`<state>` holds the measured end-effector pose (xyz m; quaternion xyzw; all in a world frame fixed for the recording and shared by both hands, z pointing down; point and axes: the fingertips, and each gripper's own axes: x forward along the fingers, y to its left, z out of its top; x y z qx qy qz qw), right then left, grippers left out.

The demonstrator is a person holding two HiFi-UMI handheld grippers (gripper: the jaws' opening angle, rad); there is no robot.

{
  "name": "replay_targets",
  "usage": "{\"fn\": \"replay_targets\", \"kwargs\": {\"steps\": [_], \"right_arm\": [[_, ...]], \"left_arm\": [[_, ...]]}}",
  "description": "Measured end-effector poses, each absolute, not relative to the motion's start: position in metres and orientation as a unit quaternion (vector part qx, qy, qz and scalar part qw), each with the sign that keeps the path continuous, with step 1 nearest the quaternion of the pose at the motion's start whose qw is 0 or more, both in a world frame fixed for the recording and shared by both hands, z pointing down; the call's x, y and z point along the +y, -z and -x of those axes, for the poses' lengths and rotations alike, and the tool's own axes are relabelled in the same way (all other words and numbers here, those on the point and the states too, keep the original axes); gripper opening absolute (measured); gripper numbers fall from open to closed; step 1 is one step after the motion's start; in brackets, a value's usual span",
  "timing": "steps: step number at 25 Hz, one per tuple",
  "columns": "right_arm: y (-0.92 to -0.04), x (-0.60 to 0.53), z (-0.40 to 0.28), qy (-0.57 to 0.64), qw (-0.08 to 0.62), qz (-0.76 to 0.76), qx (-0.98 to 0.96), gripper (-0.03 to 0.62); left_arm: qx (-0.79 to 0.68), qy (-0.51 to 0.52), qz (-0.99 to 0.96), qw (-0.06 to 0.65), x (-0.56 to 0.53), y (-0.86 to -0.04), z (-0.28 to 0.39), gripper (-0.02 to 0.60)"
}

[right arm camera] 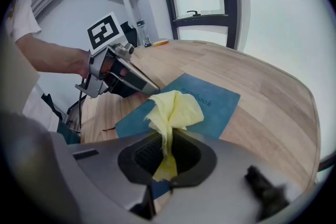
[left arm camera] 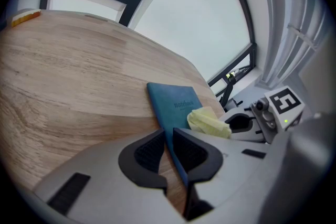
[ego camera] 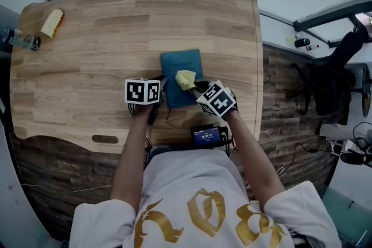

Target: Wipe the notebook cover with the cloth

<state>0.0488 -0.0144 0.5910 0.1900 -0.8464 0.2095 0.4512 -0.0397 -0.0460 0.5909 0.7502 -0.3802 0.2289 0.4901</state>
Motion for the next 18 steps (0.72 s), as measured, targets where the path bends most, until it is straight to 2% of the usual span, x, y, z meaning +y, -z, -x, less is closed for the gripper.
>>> {"fn": "replay_targets", "kwargs": {"steps": [18], "right_arm": [[-0.590, -0.081, -0.057, -0.228, 0.398, -0.313, -0.832, 0.038]], "left_arm": [[-0.372, -0.230, -0.750, 0.497, -0.042, -0.595, 0.038, 0.058]]}}
